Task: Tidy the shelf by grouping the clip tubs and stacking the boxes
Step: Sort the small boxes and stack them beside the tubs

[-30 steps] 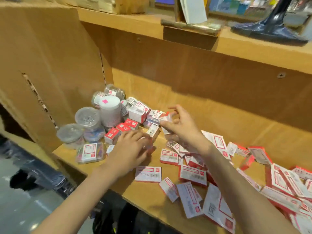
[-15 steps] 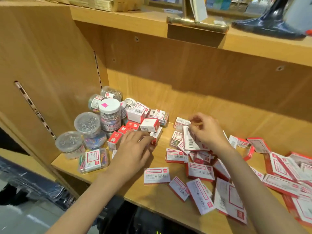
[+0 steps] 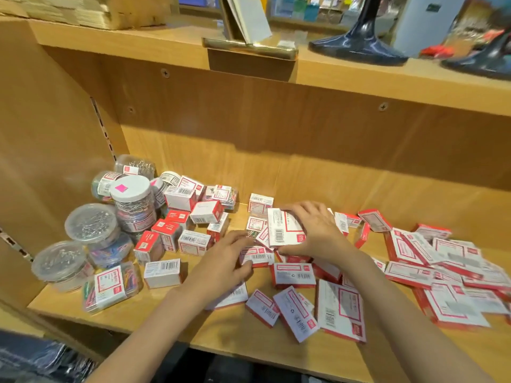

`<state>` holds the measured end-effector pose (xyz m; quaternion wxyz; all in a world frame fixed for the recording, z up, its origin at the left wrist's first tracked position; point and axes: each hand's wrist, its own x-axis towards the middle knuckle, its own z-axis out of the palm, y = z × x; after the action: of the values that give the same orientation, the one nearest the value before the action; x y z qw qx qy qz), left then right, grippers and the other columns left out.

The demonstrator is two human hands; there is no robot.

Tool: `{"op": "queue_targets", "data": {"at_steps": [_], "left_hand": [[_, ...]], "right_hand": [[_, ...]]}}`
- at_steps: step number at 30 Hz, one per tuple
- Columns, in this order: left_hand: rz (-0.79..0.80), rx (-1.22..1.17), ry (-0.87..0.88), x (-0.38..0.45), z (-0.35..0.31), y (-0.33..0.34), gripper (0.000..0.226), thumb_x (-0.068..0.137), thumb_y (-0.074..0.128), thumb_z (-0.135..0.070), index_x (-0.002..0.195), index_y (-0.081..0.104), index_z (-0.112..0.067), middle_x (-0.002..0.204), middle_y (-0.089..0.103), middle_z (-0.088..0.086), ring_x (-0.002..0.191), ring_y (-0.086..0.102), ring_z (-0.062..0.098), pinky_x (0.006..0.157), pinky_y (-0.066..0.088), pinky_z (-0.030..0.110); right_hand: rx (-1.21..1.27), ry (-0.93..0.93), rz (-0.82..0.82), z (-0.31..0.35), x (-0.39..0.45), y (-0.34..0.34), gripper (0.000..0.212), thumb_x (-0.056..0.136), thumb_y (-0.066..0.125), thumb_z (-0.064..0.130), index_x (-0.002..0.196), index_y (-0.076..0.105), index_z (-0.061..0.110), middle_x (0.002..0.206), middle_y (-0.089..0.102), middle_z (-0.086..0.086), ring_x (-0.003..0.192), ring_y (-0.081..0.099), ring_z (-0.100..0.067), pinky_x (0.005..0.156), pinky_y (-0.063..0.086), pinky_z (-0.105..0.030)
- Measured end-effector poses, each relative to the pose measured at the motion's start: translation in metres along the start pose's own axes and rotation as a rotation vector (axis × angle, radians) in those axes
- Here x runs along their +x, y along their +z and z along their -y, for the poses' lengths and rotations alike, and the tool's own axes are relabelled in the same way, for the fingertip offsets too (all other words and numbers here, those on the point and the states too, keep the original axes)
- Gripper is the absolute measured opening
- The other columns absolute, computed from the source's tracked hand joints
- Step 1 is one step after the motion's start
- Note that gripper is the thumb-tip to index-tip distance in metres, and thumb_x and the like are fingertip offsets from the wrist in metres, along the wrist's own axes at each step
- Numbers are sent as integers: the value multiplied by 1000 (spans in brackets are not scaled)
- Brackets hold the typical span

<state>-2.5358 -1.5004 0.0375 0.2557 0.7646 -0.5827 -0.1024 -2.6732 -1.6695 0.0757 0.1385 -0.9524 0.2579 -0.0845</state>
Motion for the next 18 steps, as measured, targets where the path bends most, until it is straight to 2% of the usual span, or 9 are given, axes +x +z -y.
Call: {"op": "queue_targets", "data": {"at_steps": [3, 9, 13, 16, 18], "left_hand": [[-10, -15, 17, -1, -1, 0, 43, 90, 54, -28, 132, 47, -24, 141, 35, -7, 129, 34, 8, 101, 25, 17], [-56, -4, 22, -1, -3, 5, 40, 92, 50, -30, 132, 48, -25, 139, 36, -7, 128, 33, 9, 105, 29, 25], [-126, 12, 9, 3, 1, 1, 35, 93, 49, -24, 127, 52, -21, 135, 41, -3, 125, 37, 14, 102, 31, 27], [-120, 16, 0, 10, 4, -3, 41, 94, 47, -21, 134, 44, -18, 144, 35, -2, 131, 32, 16, 106, 28, 30], [-61, 33, 39, 16, 5, -1, 45, 94, 46, -23, 139, 39, -20, 149, 30, -4, 136, 25, 15, 112, 23, 35]], "right_hand": [[3, 23, 24, -20, -12, -7, 85, 62, 75, 55, 133, 34, 38, 128, 39, 11, 119, 28, -15, 98, 26, -32], [-64, 153, 126, -50, -25, -30, 71, 70, 73, 47, 130, 39, 30, 128, 42, 2, 118, 34, -18, 92, 28, -29], [29, 16, 81, -21, 1, -38, 63, 73, 69, 51, 126, 47, 25, 121, 46, 6, 114, 39, -14, 89, 30, -25], [37, -139, 212, 17, 22, -25, 49, 80, 64, 47, 121, 52, 22, 120, 49, 3, 113, 40, -14, 90, 31, -28], [-59, -181, 280, 24, 27, -12, 34, 84, 60, 43, 107, 58, 18, 116, 51, 2, 110, 41, -16, 93, 30, -32]]}}
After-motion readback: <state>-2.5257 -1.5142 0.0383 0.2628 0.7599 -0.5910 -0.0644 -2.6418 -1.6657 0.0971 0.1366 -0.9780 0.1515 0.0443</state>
